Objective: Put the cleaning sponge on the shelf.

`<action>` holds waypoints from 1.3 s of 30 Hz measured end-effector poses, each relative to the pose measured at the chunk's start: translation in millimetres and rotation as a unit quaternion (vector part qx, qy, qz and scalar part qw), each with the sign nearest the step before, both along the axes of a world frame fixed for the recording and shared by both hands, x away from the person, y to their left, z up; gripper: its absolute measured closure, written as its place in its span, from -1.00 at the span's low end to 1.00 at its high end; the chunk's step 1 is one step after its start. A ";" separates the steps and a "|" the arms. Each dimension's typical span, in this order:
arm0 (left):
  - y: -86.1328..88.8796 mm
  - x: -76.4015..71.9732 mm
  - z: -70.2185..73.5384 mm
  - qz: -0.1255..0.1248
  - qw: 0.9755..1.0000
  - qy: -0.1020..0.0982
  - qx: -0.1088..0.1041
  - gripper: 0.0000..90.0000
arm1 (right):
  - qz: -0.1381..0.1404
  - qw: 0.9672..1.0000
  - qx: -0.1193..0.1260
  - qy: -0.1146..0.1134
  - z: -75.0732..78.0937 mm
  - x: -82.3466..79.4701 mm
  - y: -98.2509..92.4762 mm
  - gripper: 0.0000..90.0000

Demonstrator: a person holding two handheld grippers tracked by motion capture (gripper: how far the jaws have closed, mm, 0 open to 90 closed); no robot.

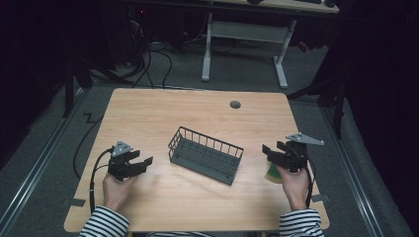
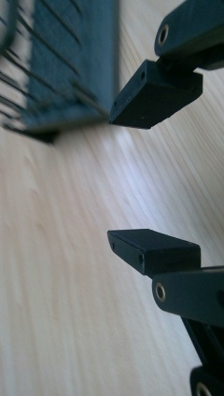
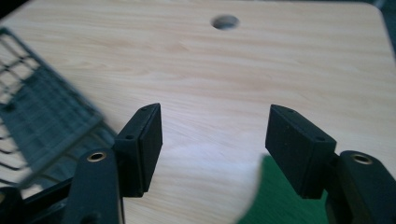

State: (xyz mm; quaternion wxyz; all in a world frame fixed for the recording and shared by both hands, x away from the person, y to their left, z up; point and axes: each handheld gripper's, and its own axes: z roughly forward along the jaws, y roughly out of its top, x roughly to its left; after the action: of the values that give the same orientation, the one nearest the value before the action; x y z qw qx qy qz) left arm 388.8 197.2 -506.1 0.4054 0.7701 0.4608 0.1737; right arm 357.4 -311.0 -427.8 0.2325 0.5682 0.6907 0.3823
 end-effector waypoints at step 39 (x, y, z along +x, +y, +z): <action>-6.3 9.0 -30.5 0.017 0.998 0.008 0.060 -0.37 | -0.130 0.973 -0.052 0.185 -73.2 26.0 -25.7 -0.62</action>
State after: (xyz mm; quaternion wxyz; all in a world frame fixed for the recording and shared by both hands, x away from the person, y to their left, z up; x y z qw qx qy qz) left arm 397.8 190.9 -536.6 0.3517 0.7867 0.4655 0.2018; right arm 383.4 -336.7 -501.0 0.1777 0.7011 0.6608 0.2007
